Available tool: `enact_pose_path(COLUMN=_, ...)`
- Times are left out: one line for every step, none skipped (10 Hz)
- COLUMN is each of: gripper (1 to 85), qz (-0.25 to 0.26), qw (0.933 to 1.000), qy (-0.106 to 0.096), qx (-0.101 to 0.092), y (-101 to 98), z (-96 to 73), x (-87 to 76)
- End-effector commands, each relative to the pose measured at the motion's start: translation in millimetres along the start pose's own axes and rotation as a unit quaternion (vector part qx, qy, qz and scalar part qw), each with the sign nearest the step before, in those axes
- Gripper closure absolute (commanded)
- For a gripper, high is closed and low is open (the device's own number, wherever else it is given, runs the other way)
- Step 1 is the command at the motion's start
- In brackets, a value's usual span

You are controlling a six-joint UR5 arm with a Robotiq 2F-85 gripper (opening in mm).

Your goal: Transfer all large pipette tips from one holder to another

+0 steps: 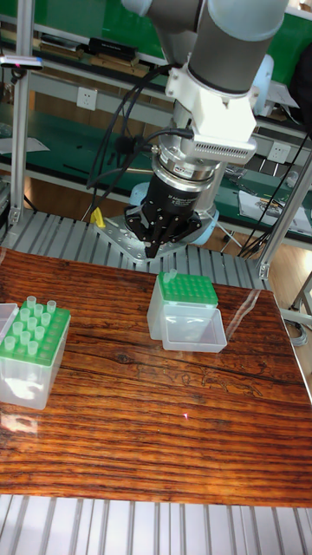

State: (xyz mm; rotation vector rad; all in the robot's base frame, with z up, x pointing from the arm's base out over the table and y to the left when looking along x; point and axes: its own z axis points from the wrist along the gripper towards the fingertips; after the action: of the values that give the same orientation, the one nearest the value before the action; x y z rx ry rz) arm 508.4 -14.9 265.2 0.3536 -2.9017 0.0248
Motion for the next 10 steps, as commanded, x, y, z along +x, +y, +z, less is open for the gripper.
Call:
enact_pose_path(gripper=83.7, qz=0.002, qw=0.999, qy=-0.038, qx=0.024, y=-6.4, z=4.6, x=-16.0)
enact_pose_path(gripper=83.7, qz=0.001, qw=0.9989, qy=-0.048, qx=0.003, y=3.5, z=3.6, x=-20.1)
enact_pose_path(gripper=83.3, qz=0.004, qw=0.998, qy=-0.063, qx=0.002, y=3.8, z=3.6, x=-29.1)
enact_pose_path(gripper=83.3, qz=0.005, qw=0.9975, qy=-0.069, qx=0.015, y=-0.8, z=5.9, x=-33.1)
enact_pose_path(gripper=84.3, qz=0.008, qw=0.9977, qy=-0.066, qx=0.015, y=-0.6, z=6.4, x=-31.4)
enact_pose_path(gripper=84.7, qz=0.008, qw=0.9975, qy=-0.068, qx=0.018, y=-3.1, z=5.9, x=-32.1)
enact_pose_path(gripper=84.7, qz=0.008, qw=0.9971, qy=-0.073, qx=0.017, y=-2.8, z=5.9, x=-35.1)
enact_pose_path(gripper=84.7, qz=0.011, qw=0.997, qy=-0.076, qx=0.008, y=1.9, z=5.9, x=-36.2)
enact_pose_path(gripper=84.7, qz=0.014, qw=0.9967, qy=-0.079, qx=-0.015, y=13.1, z=5.7, x=-38.3)
enact_pose_path(gripper=84.7, qz=0.021, qw=0.997, qy=-0.068, qx=-0.029, y=19.5, z=6.5, x=-33.3)
